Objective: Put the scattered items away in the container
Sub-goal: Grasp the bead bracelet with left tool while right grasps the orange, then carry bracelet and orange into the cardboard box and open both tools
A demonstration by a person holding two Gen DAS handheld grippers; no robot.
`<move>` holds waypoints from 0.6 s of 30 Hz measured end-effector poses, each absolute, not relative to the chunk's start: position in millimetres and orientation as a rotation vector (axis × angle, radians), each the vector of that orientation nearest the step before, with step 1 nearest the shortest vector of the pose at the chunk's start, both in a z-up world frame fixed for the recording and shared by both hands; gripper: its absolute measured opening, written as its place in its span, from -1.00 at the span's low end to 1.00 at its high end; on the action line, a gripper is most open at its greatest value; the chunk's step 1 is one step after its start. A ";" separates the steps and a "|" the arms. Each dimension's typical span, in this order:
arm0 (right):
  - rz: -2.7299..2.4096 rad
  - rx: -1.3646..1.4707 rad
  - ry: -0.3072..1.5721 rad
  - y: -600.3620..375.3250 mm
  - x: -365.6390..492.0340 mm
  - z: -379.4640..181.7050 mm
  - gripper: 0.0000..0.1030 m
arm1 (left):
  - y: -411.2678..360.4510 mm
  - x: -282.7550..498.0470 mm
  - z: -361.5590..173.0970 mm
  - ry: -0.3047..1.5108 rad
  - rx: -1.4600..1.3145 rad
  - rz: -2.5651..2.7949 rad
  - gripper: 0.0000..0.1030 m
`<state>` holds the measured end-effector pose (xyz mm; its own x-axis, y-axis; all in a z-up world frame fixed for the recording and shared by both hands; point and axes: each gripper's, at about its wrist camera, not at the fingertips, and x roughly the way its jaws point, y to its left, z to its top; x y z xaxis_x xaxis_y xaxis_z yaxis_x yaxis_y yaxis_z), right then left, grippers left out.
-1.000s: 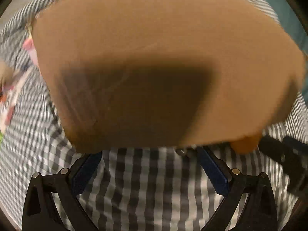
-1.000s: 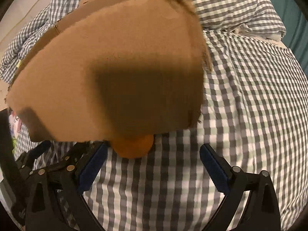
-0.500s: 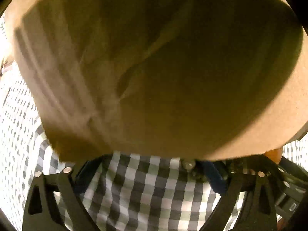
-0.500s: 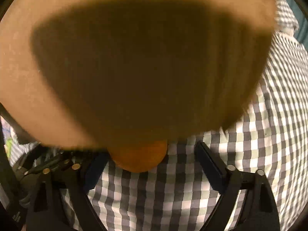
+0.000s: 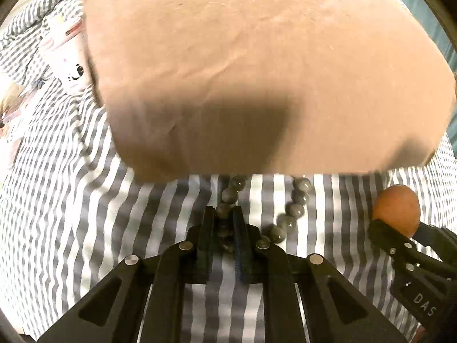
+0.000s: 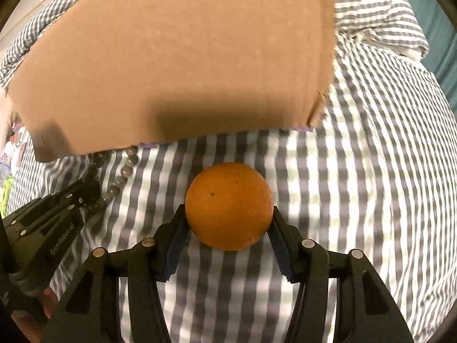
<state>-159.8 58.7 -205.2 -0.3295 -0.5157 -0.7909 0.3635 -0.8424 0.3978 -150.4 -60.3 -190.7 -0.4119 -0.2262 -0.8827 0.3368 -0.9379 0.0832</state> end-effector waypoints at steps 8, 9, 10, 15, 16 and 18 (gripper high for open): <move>-2.187 1.394 -0.220 97.4 -124.3 -205.4 0.05 | -50.9 -110.8 -180.1 0.135 1.478 -2.377 -0.78; -2.185 1.396 -0.223 103.7 -120.4 -204.8 0.05 | -55.3 -101.6 -175.3 0.131 1.477 -2.378 -0.78; -2.187 1.397 -0.230 109.0 -116.7 -203.2 0.05 | -49.8 -96.0 -175.3 0.120 1.469 -2.374 -0.78; -2.203 1.360 -0.256 167.9 -96.2 -192.3 0.05 | -55.6 -74.4 -156.7 0.078 1.448 -2.388 -0.78; -2.214 1.347 -0.255 166.8 -111.3 -178.8 0.05 | -55.2 -71.4 -152.6 0.074 1.442 -2.392 -0.78; -2.232 1.318 -0.256 163.5 -110.7 -153.6 0.05 | -45.2 -64.2 -144.9 0.063 1.427 -2.402 -0.78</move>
